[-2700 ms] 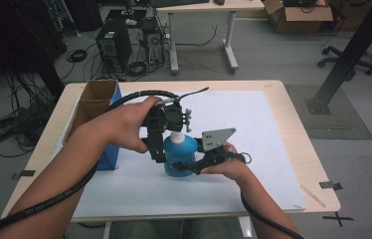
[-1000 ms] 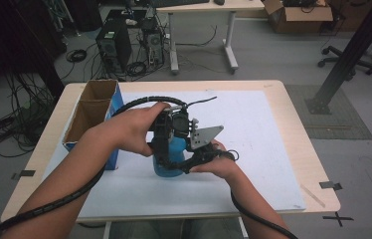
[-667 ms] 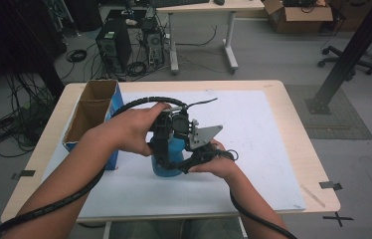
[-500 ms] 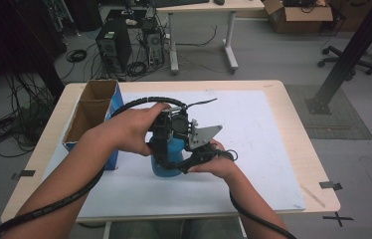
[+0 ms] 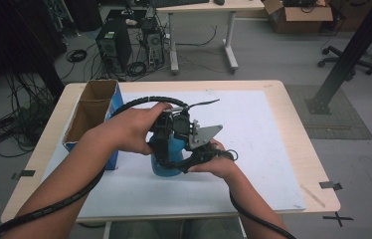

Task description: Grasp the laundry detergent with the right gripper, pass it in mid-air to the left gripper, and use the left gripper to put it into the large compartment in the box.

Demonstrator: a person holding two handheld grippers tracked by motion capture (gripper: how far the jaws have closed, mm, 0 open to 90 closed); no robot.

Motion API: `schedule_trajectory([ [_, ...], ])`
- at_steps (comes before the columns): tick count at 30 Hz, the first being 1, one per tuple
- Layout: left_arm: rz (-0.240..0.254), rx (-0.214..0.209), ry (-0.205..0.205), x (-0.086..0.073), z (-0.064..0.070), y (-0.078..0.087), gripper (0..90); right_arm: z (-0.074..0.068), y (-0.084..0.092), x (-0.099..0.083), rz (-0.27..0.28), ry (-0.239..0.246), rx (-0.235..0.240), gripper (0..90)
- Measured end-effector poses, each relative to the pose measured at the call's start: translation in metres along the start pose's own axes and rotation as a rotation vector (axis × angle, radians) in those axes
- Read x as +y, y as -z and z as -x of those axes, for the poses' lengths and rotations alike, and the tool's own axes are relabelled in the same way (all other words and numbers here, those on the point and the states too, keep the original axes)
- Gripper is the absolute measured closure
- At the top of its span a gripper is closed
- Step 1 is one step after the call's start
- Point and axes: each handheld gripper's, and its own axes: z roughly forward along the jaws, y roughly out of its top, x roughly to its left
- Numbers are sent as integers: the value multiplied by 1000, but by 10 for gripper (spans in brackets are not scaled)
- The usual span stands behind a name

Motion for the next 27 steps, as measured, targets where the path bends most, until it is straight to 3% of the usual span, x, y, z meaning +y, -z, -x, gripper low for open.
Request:
schedule_trajectory([
  [12, -8, 34, -2, -2, 2, 1, 298, 0, -1, 4, 5, 4, 4, 460],
  [22, -29, 31, -15, -1, 3, 2, 344, 0, -2, 5, 3, 9, 3, 460],
  [27, -16, 27, -23, -1, 3, 4, 352, -1, -1, 6, 9, 13, 0, 461],
])
